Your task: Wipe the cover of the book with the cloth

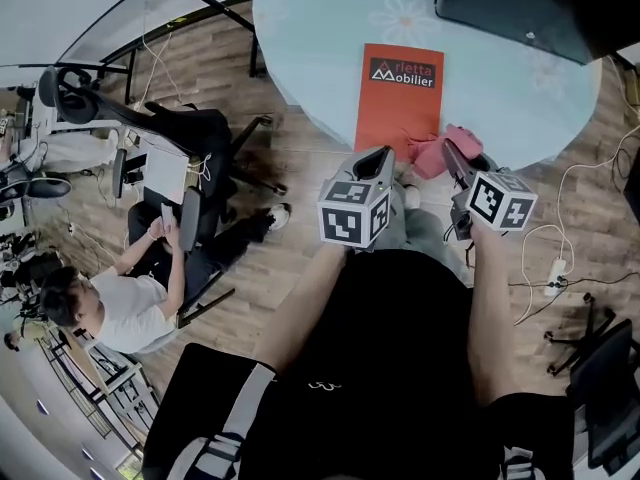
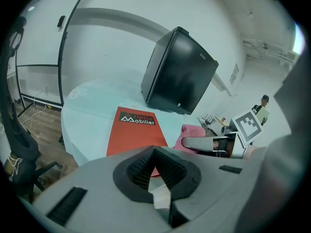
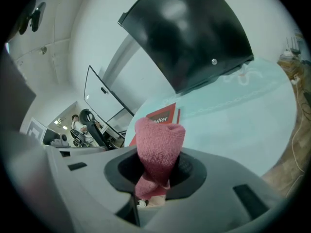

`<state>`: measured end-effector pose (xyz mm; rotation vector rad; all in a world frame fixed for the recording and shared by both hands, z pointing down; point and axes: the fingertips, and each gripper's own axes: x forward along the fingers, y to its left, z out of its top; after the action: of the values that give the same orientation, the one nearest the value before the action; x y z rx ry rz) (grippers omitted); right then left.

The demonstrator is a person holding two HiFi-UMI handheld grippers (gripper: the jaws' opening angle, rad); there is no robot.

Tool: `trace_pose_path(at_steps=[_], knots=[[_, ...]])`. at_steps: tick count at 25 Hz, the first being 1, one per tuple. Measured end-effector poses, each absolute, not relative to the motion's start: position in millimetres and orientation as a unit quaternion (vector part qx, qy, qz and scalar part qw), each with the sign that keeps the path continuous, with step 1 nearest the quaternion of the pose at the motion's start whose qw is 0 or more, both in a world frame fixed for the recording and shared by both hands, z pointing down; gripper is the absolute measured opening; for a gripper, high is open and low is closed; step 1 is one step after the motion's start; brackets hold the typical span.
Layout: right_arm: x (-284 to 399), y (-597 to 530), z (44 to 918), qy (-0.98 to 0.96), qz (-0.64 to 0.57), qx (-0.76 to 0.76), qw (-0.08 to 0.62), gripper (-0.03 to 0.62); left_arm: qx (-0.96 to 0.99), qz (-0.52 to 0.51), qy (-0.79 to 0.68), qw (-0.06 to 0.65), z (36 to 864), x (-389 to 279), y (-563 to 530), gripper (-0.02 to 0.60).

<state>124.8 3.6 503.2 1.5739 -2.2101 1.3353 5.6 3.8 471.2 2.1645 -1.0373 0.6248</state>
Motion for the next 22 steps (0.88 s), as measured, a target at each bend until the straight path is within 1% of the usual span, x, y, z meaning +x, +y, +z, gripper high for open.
trace_pose_path(at_steps=[5,6,9,10,14,22], knots=[[126,-12,460,-0.756,0.398,0.519,0.031,0.104,0.835,0.193,-0.394,0.333,443,10,-9,0.014],[125,-14,450,-0.762,0.387,0.519,0.027,0.104,0.839,0.191,-0.397,0.32,437,11,-12,0.014],[126,-19,423,-0.777,0.36,0.516,0.012,0.104,0.861,0.204,-0.41,0.222,408,14,-24,0.014],[127,-21,414,-0.782,0.351,0.516,0.007,0.104,0.867,0.198,-0.411,0.201,397,17,-28,0.014],[128,-25,383,-0.798,0.311,0.517,0.001,0.104,0.878,0.134,-0.422,0.184,355,16,-37,0.014],[132,-33,313,-0.829,0.215,0.516,-0.013,0.104,0.874,0.062,-0.456,0.154,301,-4,-55,0.014]])
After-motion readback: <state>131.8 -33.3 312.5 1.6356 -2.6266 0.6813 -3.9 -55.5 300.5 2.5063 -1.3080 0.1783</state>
